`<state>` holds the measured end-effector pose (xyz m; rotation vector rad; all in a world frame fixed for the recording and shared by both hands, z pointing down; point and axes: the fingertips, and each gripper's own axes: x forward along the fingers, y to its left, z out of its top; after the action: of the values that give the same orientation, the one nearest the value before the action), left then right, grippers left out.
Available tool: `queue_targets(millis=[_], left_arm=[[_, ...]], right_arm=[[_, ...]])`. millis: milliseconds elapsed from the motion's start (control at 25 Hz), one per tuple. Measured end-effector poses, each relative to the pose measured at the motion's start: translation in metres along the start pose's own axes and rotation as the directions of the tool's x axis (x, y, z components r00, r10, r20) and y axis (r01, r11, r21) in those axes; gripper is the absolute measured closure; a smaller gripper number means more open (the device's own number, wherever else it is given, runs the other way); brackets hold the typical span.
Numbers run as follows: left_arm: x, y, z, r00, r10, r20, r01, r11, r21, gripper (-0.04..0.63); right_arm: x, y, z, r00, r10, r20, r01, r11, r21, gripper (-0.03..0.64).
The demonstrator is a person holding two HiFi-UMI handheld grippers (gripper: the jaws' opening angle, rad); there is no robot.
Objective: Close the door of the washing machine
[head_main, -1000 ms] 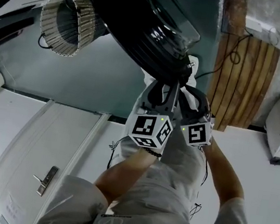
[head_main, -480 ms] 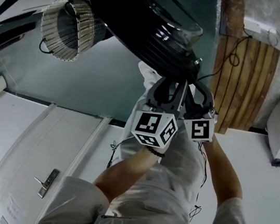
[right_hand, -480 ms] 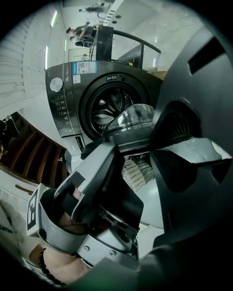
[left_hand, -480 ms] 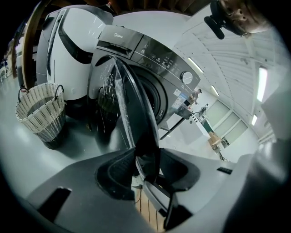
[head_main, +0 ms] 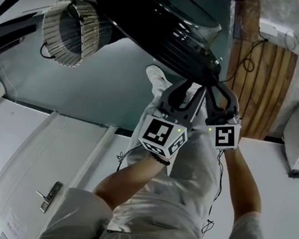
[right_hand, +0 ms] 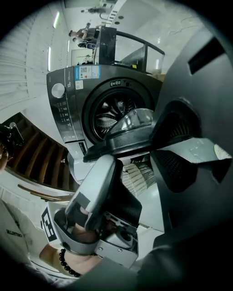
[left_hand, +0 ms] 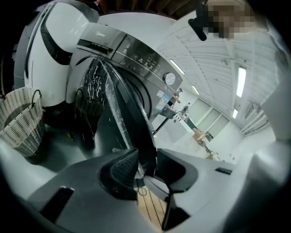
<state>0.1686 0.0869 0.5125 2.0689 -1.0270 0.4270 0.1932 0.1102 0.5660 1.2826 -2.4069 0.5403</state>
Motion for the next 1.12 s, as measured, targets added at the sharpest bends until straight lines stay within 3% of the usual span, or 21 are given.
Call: queue_targets(millis=[160,480,1120], left_arm=[[0.004,-0.01,0.001,0.998,-0.061,-0.006,0.061,0.989,0.133,0.591],[0.018,-0.006,0.013,0.995,-0.094,0.017,0.086,0.96,0.266,0.592],[0.066,-0.013,0.034,0.988,-0.152,0.03,0.131,0.923,0.361,0.592]], right_arm=[[0.002,-0.015,-0.001,1.0,-0.014,-0.003,0.014,1.0,0.009,0.534],[0.004,-0.045,0.006,0.997,-0.075,0.013,0.075,0.996,0.05,0.526],[0.015,-0.108,0.024,0.987,-0.16,0.033,0.158,0.986,0.047,0.512]])
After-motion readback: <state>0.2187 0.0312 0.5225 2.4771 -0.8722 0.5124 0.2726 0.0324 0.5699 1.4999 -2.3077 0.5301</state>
